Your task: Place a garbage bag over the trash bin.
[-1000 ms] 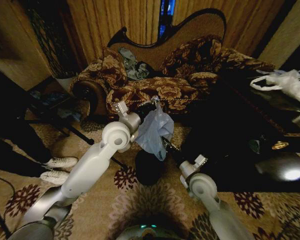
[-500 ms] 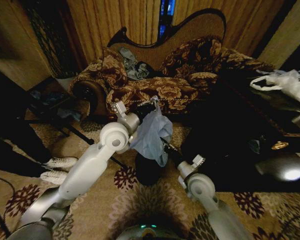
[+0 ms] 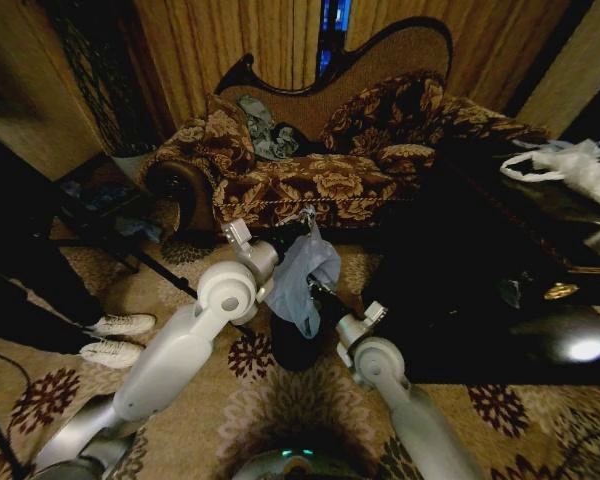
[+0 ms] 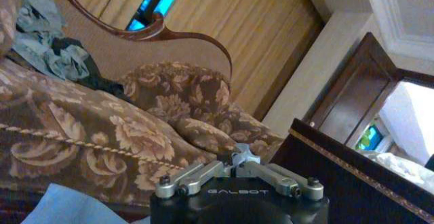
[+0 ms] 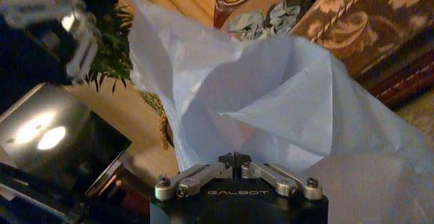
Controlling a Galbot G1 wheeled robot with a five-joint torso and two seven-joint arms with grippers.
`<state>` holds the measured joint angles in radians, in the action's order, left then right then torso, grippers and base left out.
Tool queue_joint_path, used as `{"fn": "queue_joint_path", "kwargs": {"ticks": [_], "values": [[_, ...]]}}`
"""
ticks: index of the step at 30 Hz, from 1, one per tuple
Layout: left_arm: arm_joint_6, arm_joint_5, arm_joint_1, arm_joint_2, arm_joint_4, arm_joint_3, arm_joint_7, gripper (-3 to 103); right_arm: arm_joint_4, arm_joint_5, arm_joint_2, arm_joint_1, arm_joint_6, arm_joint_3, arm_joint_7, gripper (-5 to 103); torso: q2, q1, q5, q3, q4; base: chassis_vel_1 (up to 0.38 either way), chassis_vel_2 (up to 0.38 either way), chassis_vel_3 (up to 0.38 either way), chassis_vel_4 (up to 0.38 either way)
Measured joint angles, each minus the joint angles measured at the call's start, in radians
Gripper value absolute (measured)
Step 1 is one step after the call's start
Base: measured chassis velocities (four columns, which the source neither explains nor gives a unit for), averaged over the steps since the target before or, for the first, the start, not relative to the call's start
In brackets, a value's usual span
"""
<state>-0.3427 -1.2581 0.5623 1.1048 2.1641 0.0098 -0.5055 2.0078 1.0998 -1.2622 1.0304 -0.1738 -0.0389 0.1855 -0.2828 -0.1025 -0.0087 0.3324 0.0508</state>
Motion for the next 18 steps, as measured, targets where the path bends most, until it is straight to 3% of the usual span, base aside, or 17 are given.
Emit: {"fn": "queue_joint_path", "kwargs": {"ticks": [6,18], "values": [[0.001,0.012,0.042,0.032,0.023,0.001,-0.003,0,-0.068,-0.047,-0.046,-0.033,0.013,0.020,-0.026,0,0.000,0.000,0.0000,0.000,0.0000,0.000,0.000,0.000,0.000],[0.000,0.041,0.157,0.026,0.110,-0.001,-0.002,0,-0.236,-0.136,-0.110,-0.103,0.054,-0.015,-0.040,0,0.000,0.000,0.0001,0.000,0.0000,0.000,0.000,0.000,0.000]]}}
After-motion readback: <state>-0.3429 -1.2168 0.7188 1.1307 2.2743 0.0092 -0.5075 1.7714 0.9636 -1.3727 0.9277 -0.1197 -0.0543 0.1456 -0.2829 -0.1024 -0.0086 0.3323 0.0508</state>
